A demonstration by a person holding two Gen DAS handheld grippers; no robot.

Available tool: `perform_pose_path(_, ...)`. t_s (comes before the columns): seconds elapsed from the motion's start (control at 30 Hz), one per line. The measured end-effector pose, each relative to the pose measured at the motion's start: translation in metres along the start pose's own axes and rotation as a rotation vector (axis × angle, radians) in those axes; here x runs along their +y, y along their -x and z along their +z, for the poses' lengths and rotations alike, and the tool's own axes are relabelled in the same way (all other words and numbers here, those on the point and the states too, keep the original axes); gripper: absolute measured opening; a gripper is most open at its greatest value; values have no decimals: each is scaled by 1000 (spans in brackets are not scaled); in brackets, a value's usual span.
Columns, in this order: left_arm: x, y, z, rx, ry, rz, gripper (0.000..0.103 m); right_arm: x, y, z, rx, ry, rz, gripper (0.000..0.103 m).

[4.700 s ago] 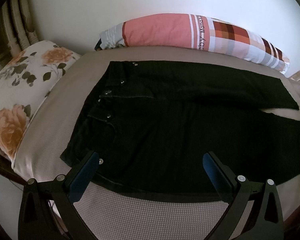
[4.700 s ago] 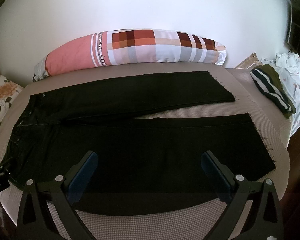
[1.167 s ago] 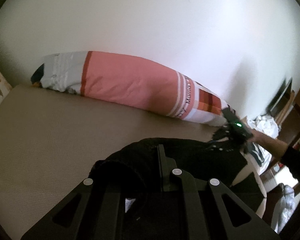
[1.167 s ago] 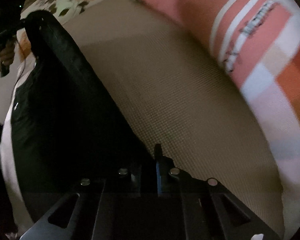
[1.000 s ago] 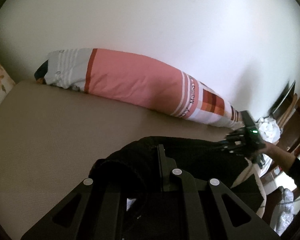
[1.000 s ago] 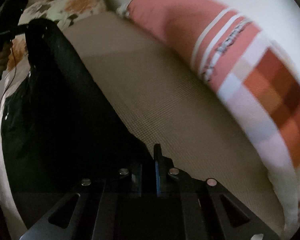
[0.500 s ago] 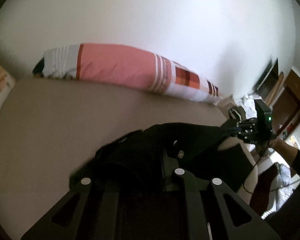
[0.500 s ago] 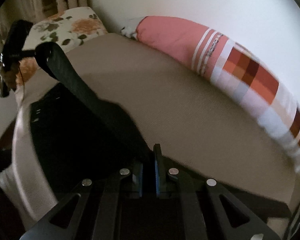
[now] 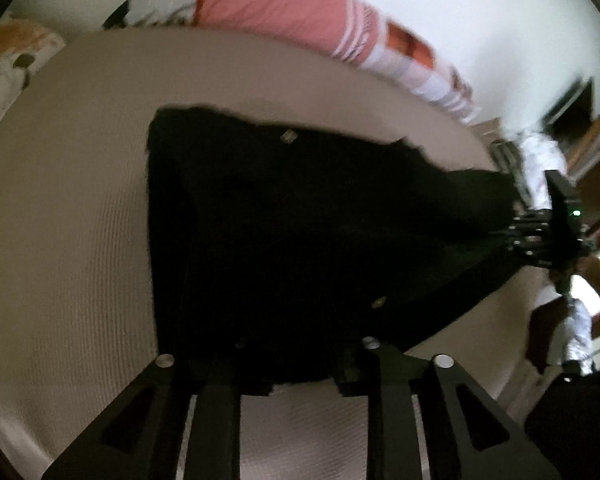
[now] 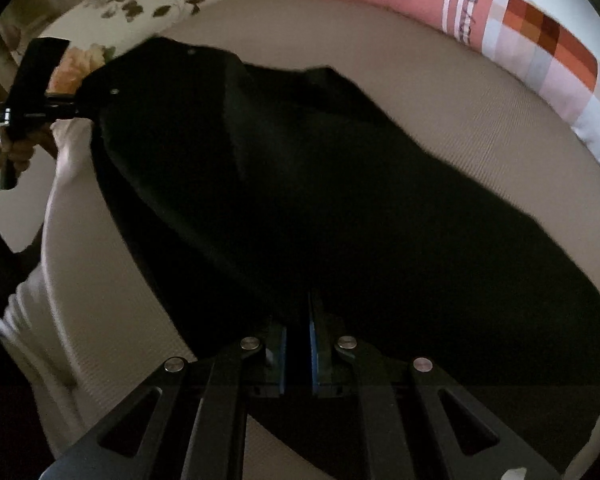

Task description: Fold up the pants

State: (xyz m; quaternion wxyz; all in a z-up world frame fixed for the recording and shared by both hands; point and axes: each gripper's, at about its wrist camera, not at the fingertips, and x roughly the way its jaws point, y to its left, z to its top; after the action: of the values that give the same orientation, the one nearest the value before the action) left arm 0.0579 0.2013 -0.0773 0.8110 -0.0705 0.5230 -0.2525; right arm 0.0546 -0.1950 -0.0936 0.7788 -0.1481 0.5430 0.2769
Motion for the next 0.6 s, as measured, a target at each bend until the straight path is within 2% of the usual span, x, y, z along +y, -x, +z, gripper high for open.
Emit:
perform_pose_path(0.13, -6, 13, -4, -7, 20, 35, 30, 2, -8, 0, 2, -1, -21, 8)
perform_pose_path(0.17, -7, 18, -5, -16, 28, 42, 34, 3, -7, 0, 0, 0, -23, 8)
perform_pose_path(0.2, -6, 20, -4, -13, 35, 64, 52, 2, -7, 0, -4, -7, -21, 8)
perform_pose_path(0.23, -5, 24, -8, -3, 52, 139, 64, 2, -7, 0, -5, -13, -18, 9)
perform_pose_path(0.27, -3, 26, -11, -6, 66, 173, 77, 2, -7, 0, -7, -16, -15, 9)
perform_pose_path(0.3, -1, 30, -16, -16, 85, 186, 77, 2, -7, -2, -11, -13, -15, 9)
perform_pose_path(0.4, 12, 44, -32, -32, 228, 115, 77, 4, -8, -3, -20, -7, -18, 9)
perform_pose_path(0.5, 16, 56, -41, -87, 372, 2, 77, 3, -9, -4, -29, -4, -18, 9)
perform_pose_path(0.6, 13, 55, -42, -115, 459, -73, 77, 2, -9, -5, -37, -6, -13, 9)
